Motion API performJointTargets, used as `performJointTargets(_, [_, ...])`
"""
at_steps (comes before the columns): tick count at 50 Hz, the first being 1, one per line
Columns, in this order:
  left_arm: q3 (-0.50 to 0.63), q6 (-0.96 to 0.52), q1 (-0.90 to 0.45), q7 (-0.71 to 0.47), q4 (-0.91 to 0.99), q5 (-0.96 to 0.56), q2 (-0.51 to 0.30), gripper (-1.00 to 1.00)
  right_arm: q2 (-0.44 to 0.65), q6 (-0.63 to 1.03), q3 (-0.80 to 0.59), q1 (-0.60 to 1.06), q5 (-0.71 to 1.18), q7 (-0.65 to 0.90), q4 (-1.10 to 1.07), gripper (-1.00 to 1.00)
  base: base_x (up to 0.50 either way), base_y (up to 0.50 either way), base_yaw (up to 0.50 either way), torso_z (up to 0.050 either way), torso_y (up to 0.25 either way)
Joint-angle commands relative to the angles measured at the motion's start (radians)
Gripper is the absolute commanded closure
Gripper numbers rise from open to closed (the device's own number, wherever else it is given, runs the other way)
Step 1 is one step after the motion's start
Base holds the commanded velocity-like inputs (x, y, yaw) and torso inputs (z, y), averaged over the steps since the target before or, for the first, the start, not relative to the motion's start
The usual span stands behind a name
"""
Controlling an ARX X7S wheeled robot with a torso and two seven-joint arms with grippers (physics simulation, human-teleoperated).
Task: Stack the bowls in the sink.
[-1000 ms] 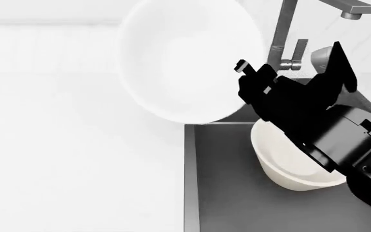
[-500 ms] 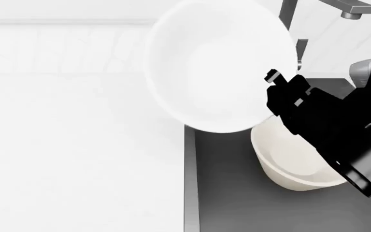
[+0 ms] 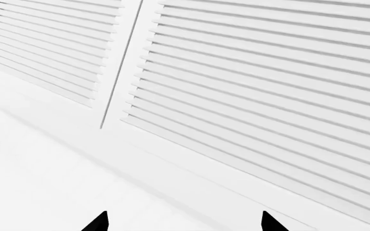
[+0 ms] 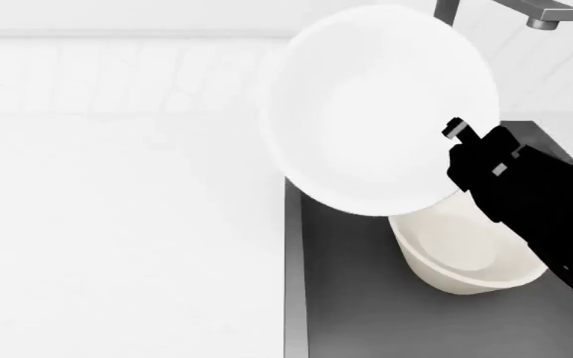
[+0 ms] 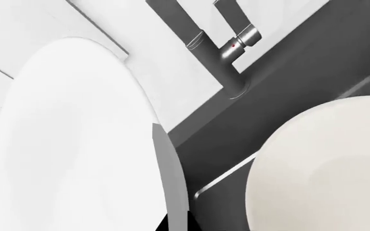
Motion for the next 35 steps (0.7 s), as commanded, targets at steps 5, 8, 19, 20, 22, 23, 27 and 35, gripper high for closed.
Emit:
performJointTargets(5, [0.000, 0.004, 0.010, 0.015, -0.003, 0.018, 0.008, -1.00, 0.070, -0.010, 0.005, -0.022, -0.012, 0.011, -0.012, 1.00, 0.00, 0.00, 0.00, 0.000, 0.002])
performJointTargets(8, [0.003, 0.005, 0.009, 0.019, -0.004, 0.022, 0.009, -1.00, 0.087, -0.005, 0.005, -0.023, -0.009, 0.017, -0.010, 1.00, 0.00, 0.00, 0.00, 0.000, 0.000])
performJointTargets(19, [0.014, 0.009, -0.002, 0.020, -0.005, 0.019, 0.008, -1.00, 0.182, -0.026, 0.016, -0.031, 0.008, 0.040, -0.030, 1.00, 0.00, 0.00, 0.00, 0.000, 0.000])
performJointTargets(20, [0.015, 0.009, -0.001, 0.022, -0.006, 0.022, 0.009, -1.00, 0.192, -0.032, 0.018, -0.033, 0.013, 0.037, -0.034, 1.00, 0.00, 0.00, 0.00, 0.000, 0.000])
performJointTargets(22, [0.011, 0.009, 0.003, 0.024, -0.006, 0.022, 0.010, -1.00, 0.206, -0.045, 0.017, -0.039, 0.012, 0.048, -0.043, 1.00, 0.00, 0.00, 0.00, 0.000, 0.000])
performJointTargets(23, [0.007, 0.009, 0.007, 0.027, -0.007, 0.026, 0.010, -1.00, 0.215, -0.051, 0.017, -0.042, 0.014, 0.049, -0.048, 1.00, 0.00, 0.00, 0.00, 0.000, 0.000])
performJointTargets(27, [0.006, 0.011, 0.011, 0.037, -0.010, 0.035, 0.013, -1.00, 0.238, -0.073, 0.014, -0.052, 0.012, 0.064, -0.058, 1.00, 0.00, 0.00, 0.00, 0.000, 0.000])
performJointTargets(35, [0.024, 0.015, 0.000, 0.047, -0.017, 0.045, 0.018, -1.00, 0.260, -0.105, 0.001, -0.079, 0.014, 0.057, -0.050, 1.00, 0.00, 0.00, 0.00, 0.000, 0.000])
